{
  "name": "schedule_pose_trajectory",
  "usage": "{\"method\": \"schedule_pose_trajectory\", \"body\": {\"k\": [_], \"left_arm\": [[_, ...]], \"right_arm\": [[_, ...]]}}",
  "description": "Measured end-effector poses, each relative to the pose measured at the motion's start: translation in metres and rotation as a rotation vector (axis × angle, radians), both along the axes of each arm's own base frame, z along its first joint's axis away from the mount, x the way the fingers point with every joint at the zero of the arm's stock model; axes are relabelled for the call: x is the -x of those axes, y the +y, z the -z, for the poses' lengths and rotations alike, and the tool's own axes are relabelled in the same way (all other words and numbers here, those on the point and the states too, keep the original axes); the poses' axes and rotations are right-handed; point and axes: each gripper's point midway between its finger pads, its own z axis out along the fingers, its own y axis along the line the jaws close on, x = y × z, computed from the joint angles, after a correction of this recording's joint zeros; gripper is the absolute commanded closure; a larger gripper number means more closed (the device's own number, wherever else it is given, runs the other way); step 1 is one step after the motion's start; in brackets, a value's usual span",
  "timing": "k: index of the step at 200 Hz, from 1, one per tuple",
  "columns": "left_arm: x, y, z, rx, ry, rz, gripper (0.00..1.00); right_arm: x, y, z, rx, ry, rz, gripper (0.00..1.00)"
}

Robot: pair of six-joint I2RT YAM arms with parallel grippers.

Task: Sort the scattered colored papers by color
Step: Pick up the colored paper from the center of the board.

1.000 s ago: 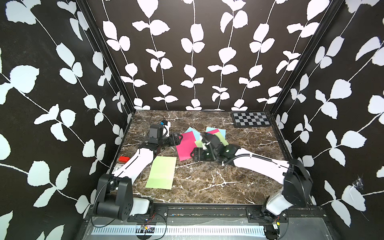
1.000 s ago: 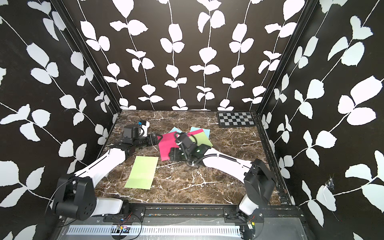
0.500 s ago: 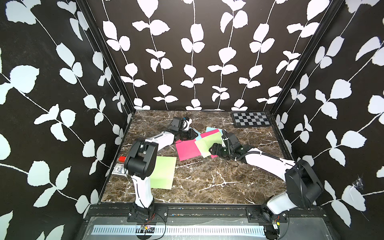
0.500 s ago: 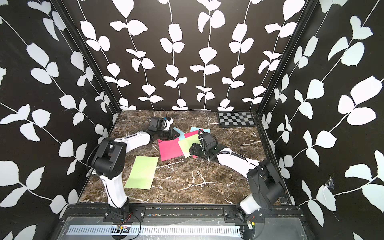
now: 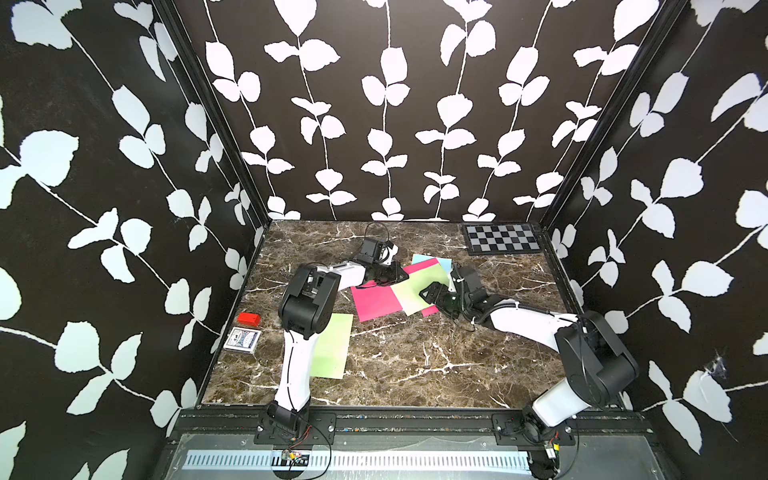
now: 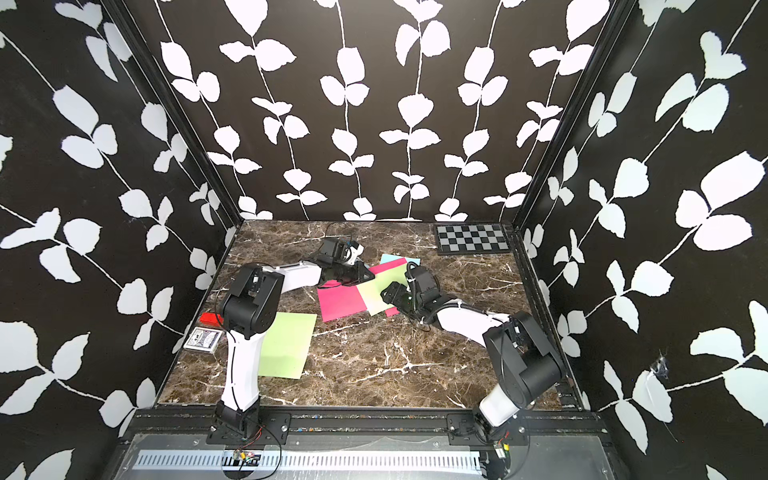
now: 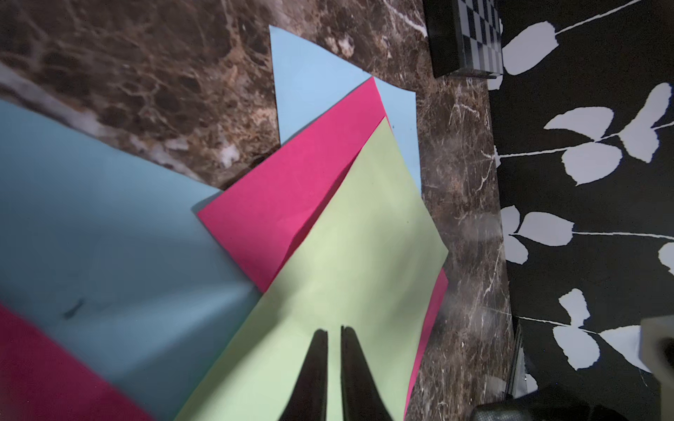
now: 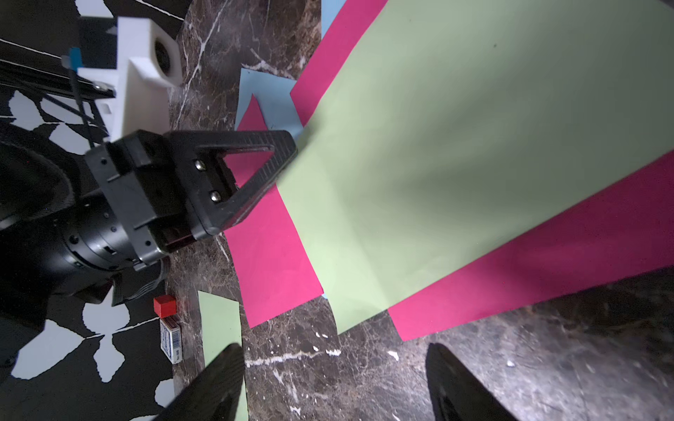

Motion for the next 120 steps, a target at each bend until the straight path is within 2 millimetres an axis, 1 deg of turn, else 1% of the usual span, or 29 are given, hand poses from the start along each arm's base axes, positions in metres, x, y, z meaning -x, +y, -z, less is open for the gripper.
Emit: {"method": "schedule_pose_trajectory", "body": {"k": [19, 43, 77, 94, 120], "left_arm": [[0.001, -0.001, 0.001, 0.002, 0.009, -0.003, 0.87], [-0.001, -0.002, 0.002, 0.008, 0.006, -0.007, 0.87], [0.0, -0.002, 0.014, 0.003, 0.029, -0.011, 0.87], [0.001, -0.002, 0.02, -0.003, 0.04, -0.01, 0.87], [0.002, -0.003, 0.021, -0.002, 0.043, -0.007, 0.87]], "right_arm": [[-0.007, -0.002, 0.005, -0.024, -0.001, 0.026, 0.21], [-0.01, -0.011, 0.02, -0.038, 0.028, 0.069, 0.21], [-0.015, -0.021, 0.038, -0.069, 0.057, 0.12, 0.21], [-0.017, -0.022, 0.04, -0.082, 0.06, 0.129, 0.21], [-0.022, -0.021, 0.034, -0.11, 0.043, 0.133, 0.21]]}}
